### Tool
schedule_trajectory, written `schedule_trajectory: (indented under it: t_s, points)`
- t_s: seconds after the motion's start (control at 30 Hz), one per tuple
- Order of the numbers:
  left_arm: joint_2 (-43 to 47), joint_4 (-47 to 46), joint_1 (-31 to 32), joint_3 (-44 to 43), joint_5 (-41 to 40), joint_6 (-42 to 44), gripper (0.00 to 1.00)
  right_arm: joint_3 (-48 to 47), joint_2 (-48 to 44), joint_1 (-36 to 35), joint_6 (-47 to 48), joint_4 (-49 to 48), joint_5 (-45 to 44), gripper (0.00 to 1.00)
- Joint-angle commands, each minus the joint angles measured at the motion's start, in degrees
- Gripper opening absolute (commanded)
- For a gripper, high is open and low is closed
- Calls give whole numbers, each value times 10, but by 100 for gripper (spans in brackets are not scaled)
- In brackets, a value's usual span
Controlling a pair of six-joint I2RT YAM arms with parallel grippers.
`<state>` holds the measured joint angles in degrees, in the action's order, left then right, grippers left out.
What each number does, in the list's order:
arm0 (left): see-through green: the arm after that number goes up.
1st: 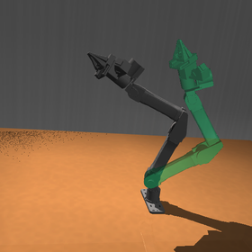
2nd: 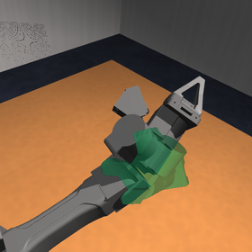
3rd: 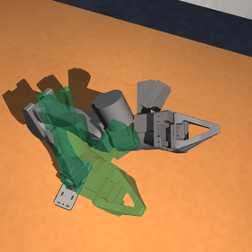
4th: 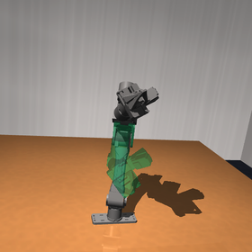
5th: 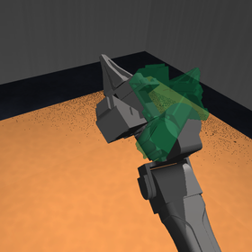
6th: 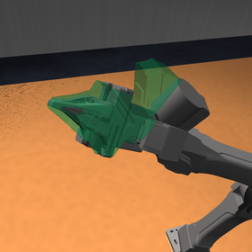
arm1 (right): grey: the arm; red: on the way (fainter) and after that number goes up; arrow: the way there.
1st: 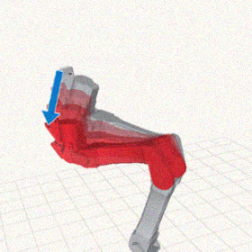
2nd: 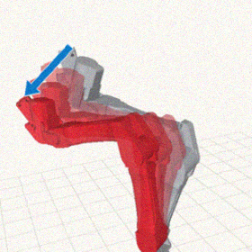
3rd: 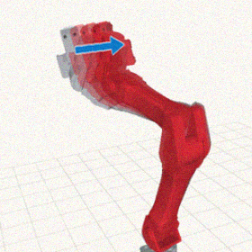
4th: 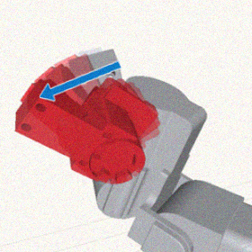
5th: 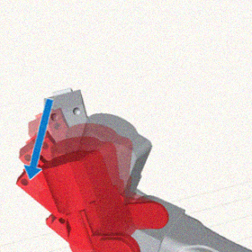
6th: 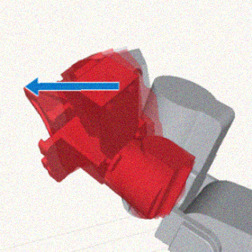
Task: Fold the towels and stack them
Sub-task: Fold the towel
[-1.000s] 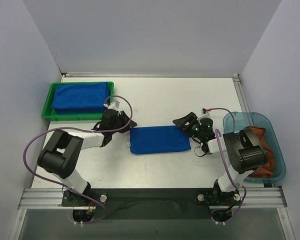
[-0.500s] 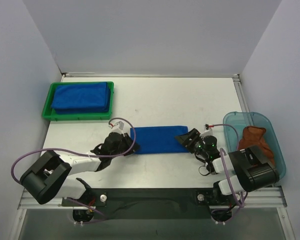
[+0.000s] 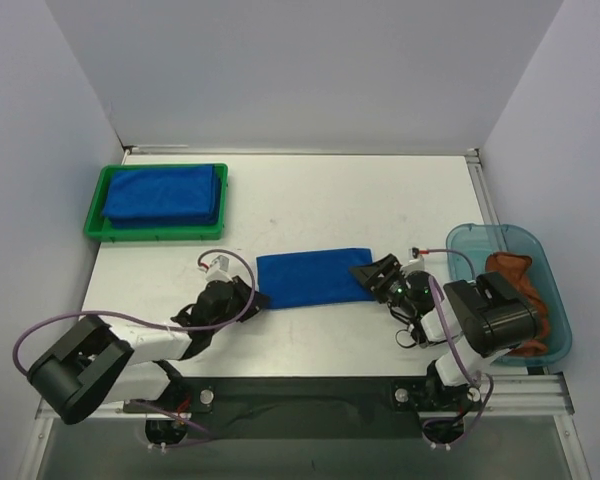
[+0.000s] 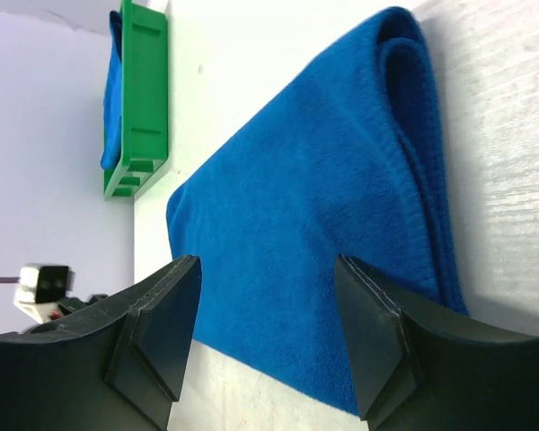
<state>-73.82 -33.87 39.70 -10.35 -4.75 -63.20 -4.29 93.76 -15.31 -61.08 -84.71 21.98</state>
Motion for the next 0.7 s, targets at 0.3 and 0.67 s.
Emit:
schedule_trajectory:
  t_s: [0.3, 0.67]
  points:
    - [234, 338, -30, -163, -82, 164, 48, -239, -306, -115, 292, 652, -64, 69]
    - [261, 580, -255, -305, -1, 366, 95, -555, -94, -385, 476, 961, -270, 63]
